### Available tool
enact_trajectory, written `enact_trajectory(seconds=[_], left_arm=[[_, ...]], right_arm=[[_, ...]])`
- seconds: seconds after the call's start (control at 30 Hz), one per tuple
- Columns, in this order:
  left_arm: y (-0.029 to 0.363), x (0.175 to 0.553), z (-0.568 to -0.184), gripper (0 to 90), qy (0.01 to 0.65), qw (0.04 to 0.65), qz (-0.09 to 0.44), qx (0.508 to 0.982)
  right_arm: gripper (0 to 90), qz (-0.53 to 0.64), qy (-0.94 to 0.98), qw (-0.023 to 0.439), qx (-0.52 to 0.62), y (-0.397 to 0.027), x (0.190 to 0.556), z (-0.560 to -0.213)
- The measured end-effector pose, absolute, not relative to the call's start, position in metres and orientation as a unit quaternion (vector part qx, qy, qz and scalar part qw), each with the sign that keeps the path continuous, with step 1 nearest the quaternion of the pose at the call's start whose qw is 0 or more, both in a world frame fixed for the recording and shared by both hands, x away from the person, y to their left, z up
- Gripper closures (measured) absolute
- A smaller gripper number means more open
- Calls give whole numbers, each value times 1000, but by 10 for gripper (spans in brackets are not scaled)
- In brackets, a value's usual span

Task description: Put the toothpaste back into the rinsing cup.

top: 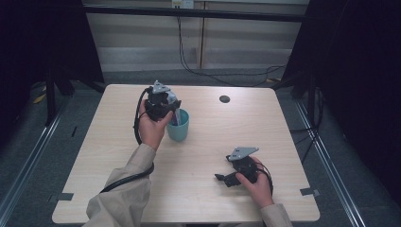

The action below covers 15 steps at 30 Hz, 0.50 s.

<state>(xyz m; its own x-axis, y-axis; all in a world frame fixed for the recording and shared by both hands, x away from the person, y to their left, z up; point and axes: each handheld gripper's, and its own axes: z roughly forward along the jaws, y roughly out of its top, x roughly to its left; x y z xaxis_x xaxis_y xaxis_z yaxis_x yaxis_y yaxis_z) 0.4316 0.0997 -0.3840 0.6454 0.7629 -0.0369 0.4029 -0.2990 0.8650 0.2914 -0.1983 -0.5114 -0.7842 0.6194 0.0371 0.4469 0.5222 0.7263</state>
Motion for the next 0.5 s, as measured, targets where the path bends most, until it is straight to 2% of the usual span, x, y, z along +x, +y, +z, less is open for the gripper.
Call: enact_trajectory(seconds=[0.5], left_arm=[[101, 431, -392, 747, 372, 459, 198, 782]], right_arm=[[130, 379, 865, 113, 308, -198, 291, -511]])
